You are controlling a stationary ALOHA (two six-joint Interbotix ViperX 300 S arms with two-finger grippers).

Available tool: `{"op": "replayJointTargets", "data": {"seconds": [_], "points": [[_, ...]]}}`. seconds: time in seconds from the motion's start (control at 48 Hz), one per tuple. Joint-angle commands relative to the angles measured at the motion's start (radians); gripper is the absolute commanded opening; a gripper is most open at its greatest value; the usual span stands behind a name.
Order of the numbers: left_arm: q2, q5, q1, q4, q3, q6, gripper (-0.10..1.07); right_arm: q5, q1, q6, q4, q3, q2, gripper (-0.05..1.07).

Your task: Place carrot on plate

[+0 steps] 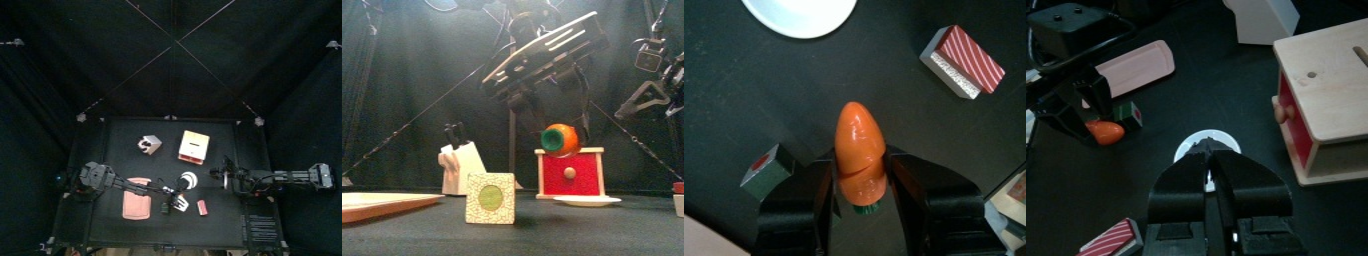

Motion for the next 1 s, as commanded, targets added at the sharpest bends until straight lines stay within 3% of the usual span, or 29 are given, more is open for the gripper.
{"op": "replayJointTargets", "data": {"seconds": [0.0, 0.292, 0.5, 0.708, 0.979], "points": [[-0.052, -0.002, 0.005, 0.006, -0.006, 0.0, 0.64, -0.003, -0.003, 0.0, 0.005, -0.011, 0.005, 0.03], [-0.11, 0.006, 0.003, 0.006, 0.051, -0.003, 0.64, -0.002, -0.003, 0.0, 0.006, -0.011, 0.005, 0.03], [-0.209, 0.1, 0.003, 0.003, 0.15, -0.021, 0.64, 0.002, 0.003, 0.002, 0.021, -0.011, 0.005, 0.03], [-0.302, 0.141, -0.021, 0.02, 0.273, -0.132, 0.64, 0.002, 0.003, 0.0, 0.037, -0.014, 0.005, 0.03], [-0.41, 0.13, -0.061, 0.021, 0.492, -0.302, 0.64, 0.002, 0.002, -0.002, 0.034, -0.018, 0.005, 0.03]]}}
